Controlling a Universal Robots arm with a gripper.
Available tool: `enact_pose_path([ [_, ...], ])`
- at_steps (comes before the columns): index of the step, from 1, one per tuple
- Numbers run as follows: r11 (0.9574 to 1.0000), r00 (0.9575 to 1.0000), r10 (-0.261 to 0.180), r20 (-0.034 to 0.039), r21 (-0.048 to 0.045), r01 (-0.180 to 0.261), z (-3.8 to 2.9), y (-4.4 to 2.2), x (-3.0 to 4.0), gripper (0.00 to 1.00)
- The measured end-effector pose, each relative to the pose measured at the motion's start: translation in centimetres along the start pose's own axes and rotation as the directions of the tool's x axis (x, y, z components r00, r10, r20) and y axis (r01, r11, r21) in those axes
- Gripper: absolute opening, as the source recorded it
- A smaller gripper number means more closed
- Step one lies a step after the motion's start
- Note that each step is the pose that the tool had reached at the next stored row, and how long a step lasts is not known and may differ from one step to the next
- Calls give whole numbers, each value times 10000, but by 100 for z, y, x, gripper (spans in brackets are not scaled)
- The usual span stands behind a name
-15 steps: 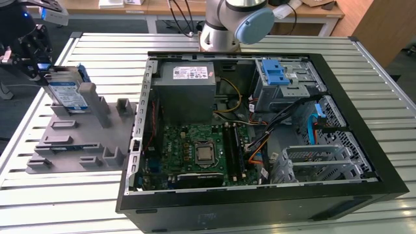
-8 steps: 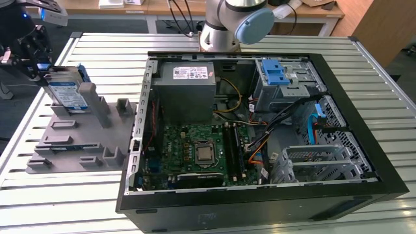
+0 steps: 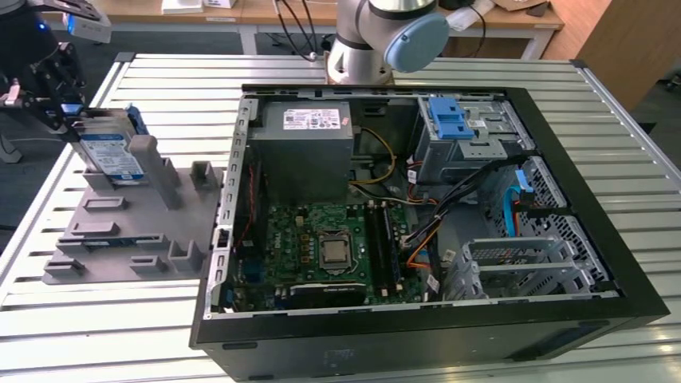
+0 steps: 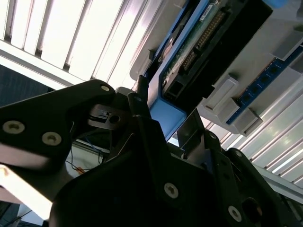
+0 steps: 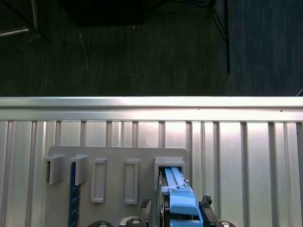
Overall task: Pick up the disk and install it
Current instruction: 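Pick up the disk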
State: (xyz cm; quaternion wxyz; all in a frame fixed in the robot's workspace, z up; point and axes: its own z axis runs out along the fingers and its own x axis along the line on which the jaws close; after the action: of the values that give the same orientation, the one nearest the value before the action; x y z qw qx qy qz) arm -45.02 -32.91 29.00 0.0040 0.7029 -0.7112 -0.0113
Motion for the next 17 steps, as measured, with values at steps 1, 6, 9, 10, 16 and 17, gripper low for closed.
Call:
enact_pose_path([
  [1, 10000, 10000, -23, 0, 0, 23, 1, 0, 0, 50],
  [6, 10000, 10000, -25, -1, 1, 25, 2, 0, 0, 49],
  [9, 10000, 10000, -25, 0, 1, 25, 2, 0, 0, 42],
  [10, 10000, 10000, -26, -2, 0, 26, 2, 0, 0, 41],
  [16, 10000, 10000, -25, -1, 1, 25, 2, 0, 0, 36],
  [17, 10000, 10000, -25, 0, 1, 25, 3, 0, 0, 36],
])
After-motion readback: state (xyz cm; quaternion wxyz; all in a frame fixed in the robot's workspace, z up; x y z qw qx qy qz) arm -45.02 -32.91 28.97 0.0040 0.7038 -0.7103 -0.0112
